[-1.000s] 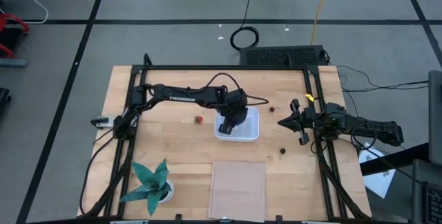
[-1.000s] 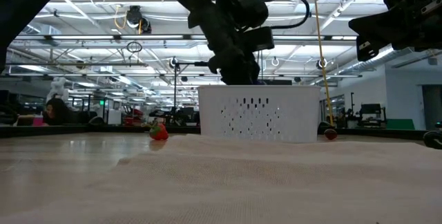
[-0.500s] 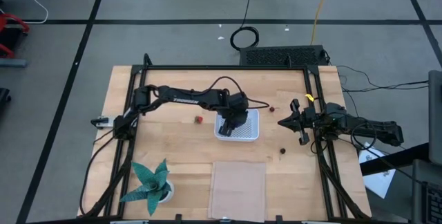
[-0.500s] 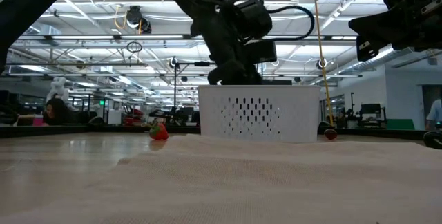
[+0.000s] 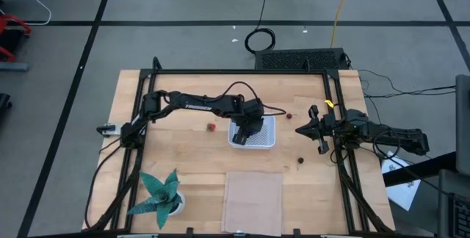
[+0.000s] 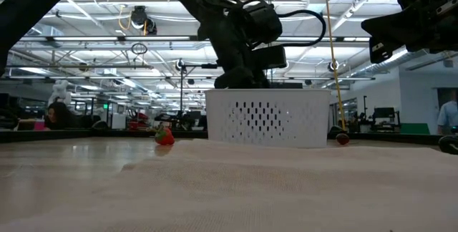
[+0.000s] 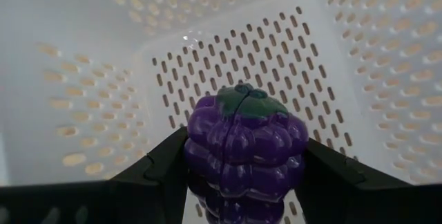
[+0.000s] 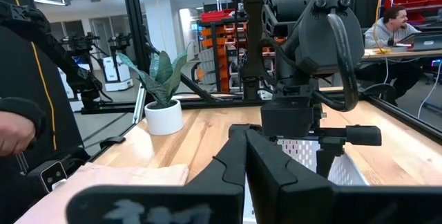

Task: Pick and placing Produce into tupperware
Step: Put the grapes into the white bin

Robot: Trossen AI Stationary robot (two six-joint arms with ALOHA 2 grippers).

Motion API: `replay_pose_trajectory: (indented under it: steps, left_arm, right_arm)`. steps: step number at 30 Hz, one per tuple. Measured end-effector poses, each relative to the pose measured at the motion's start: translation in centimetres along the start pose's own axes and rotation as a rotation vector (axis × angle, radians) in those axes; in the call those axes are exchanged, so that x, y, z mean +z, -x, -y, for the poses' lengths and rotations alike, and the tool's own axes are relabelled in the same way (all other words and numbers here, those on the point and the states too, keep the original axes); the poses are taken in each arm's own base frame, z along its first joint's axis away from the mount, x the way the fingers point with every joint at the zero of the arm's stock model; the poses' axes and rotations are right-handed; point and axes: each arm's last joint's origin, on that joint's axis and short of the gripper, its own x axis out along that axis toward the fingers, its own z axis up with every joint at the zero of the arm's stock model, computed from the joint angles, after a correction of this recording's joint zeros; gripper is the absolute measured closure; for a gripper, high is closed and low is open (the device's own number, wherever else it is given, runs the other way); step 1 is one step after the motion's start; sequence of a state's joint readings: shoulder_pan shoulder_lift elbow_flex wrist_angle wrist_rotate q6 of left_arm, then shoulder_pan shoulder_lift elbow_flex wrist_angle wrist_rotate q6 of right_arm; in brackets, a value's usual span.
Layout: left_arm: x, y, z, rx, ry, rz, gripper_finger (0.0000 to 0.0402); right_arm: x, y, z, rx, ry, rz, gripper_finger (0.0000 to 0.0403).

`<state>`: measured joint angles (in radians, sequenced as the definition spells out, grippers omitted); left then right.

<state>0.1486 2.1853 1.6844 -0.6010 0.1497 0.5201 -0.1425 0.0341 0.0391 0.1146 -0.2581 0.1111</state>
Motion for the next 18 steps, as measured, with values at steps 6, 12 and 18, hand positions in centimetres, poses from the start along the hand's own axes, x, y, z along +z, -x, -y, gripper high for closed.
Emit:
replay_pose_trajectory:
  steps: [6, 12, 18]
  left_arm:
    - [0.1, -0.04, 0.13, -0.002, -0.003, 0.003, 0.0194]
    - [0.17, -0.06, 0.29, -0.006, -0.005, 0.003, 0.0166]
    - [0.13, -0.1, 0.29, -0.009, -0.004, 0.002, 0.0156]
  right_arm:
    - [0.0, 0.0, 0.0, 0.0, 0.0, 0.0, 0.0403]
    - [0.0, 0.0, 0.0, 0.0, 0.0, 0.0, 0.0403]
    - [0.0, 0.0, 0.0, 0.0, 0.0, 0.0, 0.0403]
